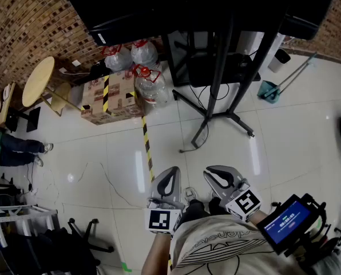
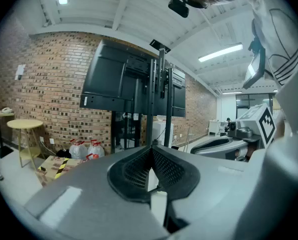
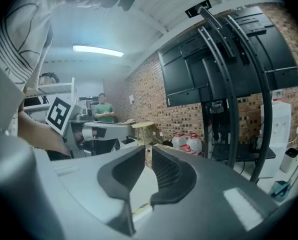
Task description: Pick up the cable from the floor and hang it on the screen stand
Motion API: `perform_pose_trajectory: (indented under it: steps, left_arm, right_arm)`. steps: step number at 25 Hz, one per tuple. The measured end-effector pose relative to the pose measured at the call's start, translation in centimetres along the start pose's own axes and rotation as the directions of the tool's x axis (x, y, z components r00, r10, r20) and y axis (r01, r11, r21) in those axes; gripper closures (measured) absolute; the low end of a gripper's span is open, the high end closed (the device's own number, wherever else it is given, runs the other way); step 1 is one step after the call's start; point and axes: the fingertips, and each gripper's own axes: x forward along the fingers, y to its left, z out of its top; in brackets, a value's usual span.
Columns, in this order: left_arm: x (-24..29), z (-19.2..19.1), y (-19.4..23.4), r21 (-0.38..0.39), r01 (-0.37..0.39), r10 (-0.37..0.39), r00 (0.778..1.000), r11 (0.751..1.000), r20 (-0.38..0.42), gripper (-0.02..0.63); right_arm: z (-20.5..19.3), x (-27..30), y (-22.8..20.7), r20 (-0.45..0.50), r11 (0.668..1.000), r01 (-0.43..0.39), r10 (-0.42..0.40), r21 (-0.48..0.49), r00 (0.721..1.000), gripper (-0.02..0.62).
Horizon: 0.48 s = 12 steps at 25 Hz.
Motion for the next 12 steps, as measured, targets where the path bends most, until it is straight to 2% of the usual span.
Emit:
perform_pose_trajectory:
  steps: [2,4,7,12]
  left_arm:
    - [-0.4,1.0,1.9,-0.02,0.0,0.0,1.0,1.0,0.002,0.586]
    - [-0.2,1.1,4.0,-0.026,0.001,-0.001,1.0,1.0,0.001,0.586]
    - [1.4,-1.8,7.4,-0.017,-0.006,0.006,1.0,1.0,-0.01,0.586]
    - [4.5,-5.6,11.3,-0.032,-0.061,0.059,0.997,0.998,-0.043,0.586]
  right_arm:
    - [1.1,1.4,-0.3,-0.02,1.0,0.01,-0.009,0.018,1.0,0.592]
    - [1.8,3.5,-0.7,-0.025,1.0,0.011,-0.011,0.029,1.0,0.592]
    - [0.2,7.7,-1.8,-0.019,1.0,0.005,-0.004,0.03,1.0,0.592]
    - [-3.0,13.2,-3.1,-0.046,0.998,-0.06,0.061,0.028,0.997,0.592]
